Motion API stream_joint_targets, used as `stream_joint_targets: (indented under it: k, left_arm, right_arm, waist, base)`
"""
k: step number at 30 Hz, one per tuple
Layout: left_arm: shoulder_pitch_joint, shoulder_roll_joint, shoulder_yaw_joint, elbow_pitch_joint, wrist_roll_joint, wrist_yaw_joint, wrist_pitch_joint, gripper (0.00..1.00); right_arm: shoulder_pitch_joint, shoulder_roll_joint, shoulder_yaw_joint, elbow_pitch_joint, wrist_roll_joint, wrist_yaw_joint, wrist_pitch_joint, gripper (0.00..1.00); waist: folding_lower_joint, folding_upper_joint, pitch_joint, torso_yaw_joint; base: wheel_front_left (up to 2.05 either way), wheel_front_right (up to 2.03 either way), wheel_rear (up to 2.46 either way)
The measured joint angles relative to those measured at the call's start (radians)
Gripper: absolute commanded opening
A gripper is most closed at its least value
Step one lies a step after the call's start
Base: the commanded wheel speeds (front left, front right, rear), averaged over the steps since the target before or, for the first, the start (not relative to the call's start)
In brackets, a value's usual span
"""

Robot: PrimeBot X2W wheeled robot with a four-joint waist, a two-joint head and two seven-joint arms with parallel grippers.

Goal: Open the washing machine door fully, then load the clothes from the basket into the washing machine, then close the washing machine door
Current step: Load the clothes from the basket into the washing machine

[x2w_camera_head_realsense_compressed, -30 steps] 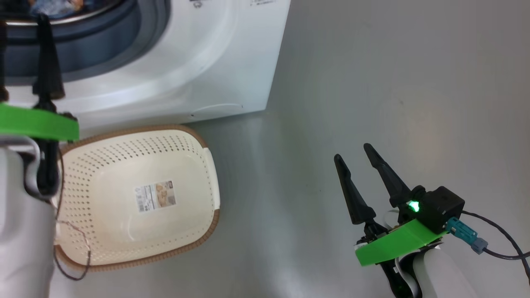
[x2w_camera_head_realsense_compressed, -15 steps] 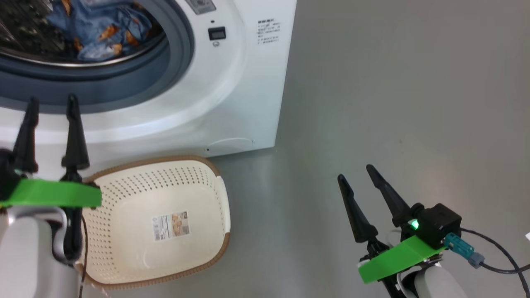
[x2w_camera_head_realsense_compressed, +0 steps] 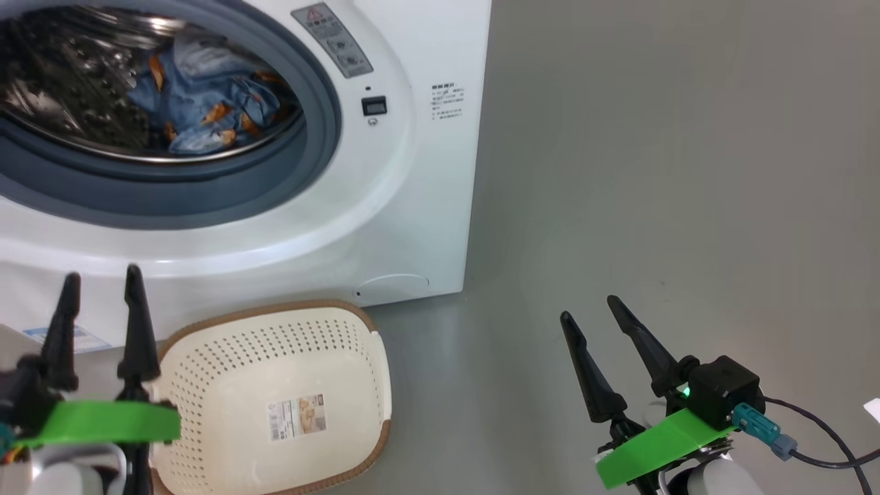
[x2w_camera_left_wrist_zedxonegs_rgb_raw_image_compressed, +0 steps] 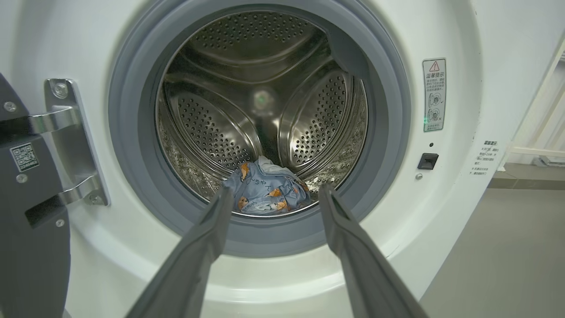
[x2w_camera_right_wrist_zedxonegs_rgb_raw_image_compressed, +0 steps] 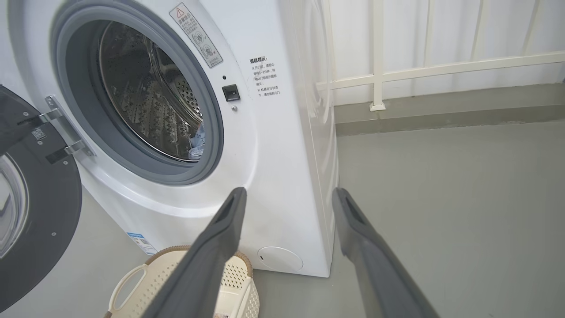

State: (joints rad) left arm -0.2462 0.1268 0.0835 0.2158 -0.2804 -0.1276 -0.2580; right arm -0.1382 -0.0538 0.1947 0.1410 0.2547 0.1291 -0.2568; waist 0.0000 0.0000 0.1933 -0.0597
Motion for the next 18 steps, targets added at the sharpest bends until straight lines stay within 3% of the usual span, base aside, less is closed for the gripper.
stream_joint_targets:
  k: [18]
  left_arm:
    - [0.26,-0.065,0.043,-0.12,0.08,0.0,0.0,1.0]
  right_arm:
    - [0.065,0.001,-0.006,0.014,-0.007,0.0,0.0,1.0]
  waist:
    - [0.0,0.0,-0.111,0.004]
  base:
    - [0.0,0.0,0.0]
